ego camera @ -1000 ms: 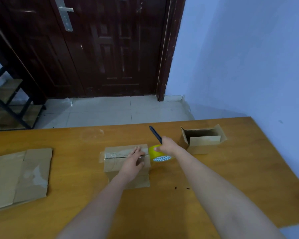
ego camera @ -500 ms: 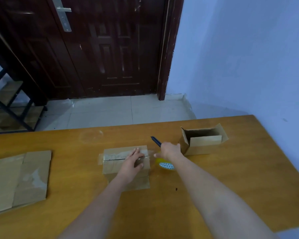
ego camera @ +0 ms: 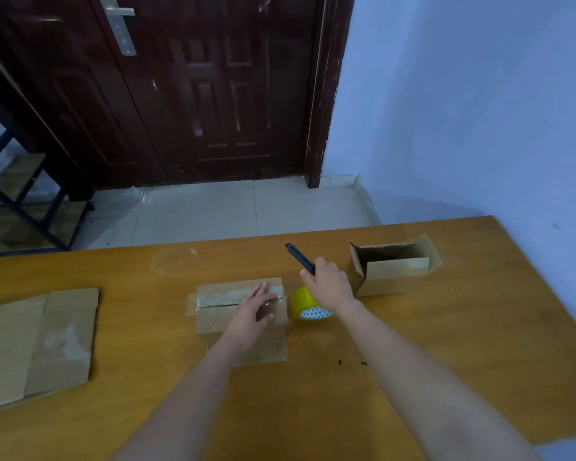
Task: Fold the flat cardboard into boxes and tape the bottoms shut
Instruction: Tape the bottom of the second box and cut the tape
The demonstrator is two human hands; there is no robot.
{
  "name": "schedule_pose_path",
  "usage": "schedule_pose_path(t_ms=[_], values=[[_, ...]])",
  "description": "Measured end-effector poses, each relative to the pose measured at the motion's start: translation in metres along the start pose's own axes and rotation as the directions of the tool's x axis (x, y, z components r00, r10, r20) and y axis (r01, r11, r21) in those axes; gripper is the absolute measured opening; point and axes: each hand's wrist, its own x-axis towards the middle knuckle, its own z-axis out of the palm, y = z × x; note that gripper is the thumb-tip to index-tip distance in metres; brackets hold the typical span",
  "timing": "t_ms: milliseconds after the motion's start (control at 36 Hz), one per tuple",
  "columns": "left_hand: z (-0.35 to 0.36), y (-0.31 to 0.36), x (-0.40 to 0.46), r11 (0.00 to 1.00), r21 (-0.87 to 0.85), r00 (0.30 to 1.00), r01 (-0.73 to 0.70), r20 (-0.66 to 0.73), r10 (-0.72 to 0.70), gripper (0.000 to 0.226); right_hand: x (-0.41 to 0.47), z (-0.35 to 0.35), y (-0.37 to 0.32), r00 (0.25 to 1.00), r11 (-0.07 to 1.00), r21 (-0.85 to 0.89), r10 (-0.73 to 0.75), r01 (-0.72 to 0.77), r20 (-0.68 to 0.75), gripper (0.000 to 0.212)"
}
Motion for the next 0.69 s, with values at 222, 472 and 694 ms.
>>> schedule_pose_path(t_ms=[222, 472, 694], values=[[-0.001, 0.002, -0.001, 1.0, 0.001, 1.0, 0.006, 0.011, -0.006, 0.042, -0.022, 0.011, -0.004, 0.992, 0.973, 0.221, 0.043, -0.068, 0.115, 0.023], [0.0, 0.003, 0.0, 1.0, 0.02, 1.0, 0.004, 0.007, -0.004, 0.041, -0.047, 0.02, -0.002, 0.99, 0.976, 0.181, 0.104, -0.12, 0.093, 0.029], [-0.001, 0.0, 0.0, 0.991, 0.134, 0.996, -0.014, 0.085, 0.003, 0.062, -0.067, 0.021, -0.002, 0.983, 0.983, -0.016, 0.183, -0.183, -0.022, 0.035]])
